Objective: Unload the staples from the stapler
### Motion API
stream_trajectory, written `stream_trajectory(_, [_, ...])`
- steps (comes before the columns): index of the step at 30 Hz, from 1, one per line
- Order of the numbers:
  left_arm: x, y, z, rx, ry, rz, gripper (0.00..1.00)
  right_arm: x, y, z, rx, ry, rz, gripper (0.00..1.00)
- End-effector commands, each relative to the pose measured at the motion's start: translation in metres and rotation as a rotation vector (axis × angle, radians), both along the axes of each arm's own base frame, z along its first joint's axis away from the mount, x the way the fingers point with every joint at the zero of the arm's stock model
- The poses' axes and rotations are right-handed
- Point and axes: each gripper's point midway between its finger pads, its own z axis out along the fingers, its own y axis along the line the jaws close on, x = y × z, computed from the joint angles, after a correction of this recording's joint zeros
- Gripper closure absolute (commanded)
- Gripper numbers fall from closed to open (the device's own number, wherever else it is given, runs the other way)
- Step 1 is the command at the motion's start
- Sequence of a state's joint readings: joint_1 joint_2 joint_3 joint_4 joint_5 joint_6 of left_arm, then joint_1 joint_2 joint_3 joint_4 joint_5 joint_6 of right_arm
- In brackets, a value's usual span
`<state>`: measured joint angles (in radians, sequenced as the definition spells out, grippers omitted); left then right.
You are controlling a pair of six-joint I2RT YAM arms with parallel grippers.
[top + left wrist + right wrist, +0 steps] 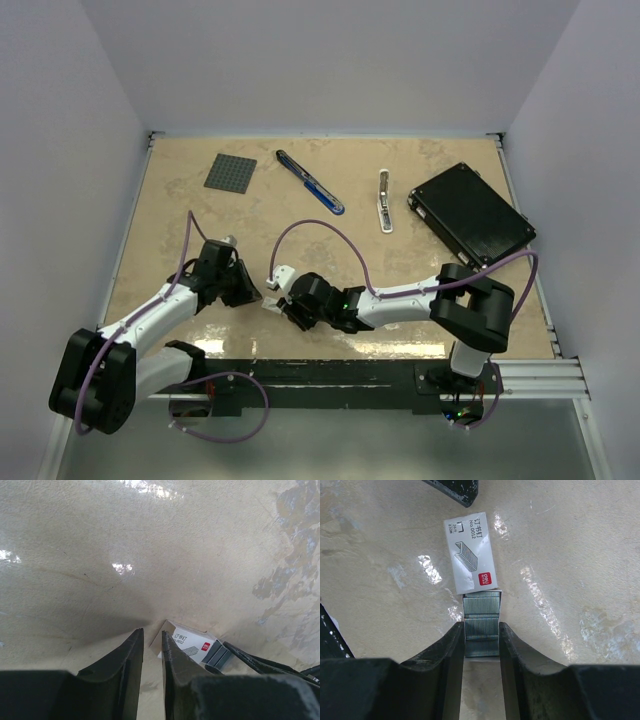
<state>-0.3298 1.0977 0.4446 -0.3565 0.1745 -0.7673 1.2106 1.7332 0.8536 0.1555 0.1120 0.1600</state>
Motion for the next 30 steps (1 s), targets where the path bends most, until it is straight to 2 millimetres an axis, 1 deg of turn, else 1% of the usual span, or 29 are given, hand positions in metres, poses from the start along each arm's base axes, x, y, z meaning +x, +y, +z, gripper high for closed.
stream_trajectory(1, [0.001,-0.003,-0.001,-0.007,-0.009,0.001,0.75,-0.001,0.008,-0.001,0.004,0.007,0.016,0.67])
stream_trajectory(8, [0.001,-0.004,-0.002,-0.009,-0.004,-0.006,0.75,-0.001,0.010,-0.002,-0.003,0.011,0.025,0.67])
stream_trajectory(21, [0.004,0.000,0.000,0.019,-0.009,0.006,0.75,-0.003,0.001,0.002,-0.022,0.005,0.029,0.66])
stream_trajectory(30, [0.004,-0.002,0.001,0.010,-0.014,-0.002,0.75,-0.008,-0.003,-0.003,-0.051,0.015,0.064,0.66])
